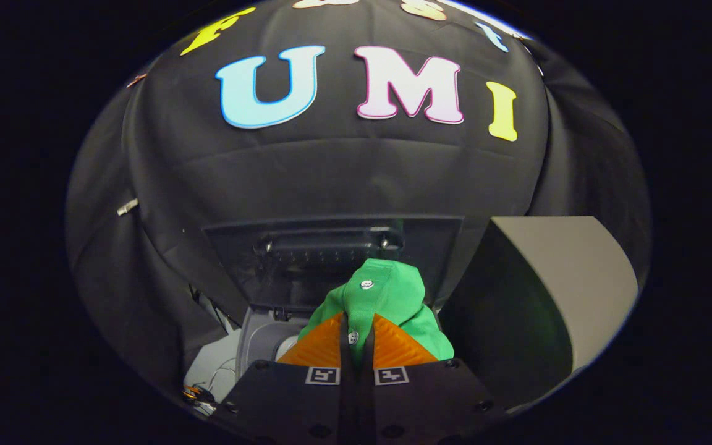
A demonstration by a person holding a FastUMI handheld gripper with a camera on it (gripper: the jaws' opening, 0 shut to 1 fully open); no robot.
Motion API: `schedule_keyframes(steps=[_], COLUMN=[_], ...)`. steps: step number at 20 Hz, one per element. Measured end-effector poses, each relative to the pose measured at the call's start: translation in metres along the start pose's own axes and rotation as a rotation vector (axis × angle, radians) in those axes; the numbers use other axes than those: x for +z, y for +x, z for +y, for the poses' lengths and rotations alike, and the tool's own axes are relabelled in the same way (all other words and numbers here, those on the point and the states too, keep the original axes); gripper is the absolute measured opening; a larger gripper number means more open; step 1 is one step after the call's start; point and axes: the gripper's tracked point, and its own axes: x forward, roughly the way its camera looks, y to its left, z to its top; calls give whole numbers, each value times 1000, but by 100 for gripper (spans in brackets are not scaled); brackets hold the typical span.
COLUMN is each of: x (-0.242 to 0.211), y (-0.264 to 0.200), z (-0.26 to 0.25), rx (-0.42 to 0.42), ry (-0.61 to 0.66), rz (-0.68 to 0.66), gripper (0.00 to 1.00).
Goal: Put the clothes into the washing machine and then close the washing machine lid.
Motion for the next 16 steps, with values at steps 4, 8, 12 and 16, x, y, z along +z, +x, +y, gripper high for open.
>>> schedule_keyframes(steps=[4, 8, 12, 16], x=[-46, -85, -106, -120], y=[37, 69, 95, 107], z=[16, 15, 20, 18], rx=[13, 13, 27, 43], ry=[-8, -3, -21, 21], rz=[39, 61, 53, 46], gripper=[6, 6, 6, 6])
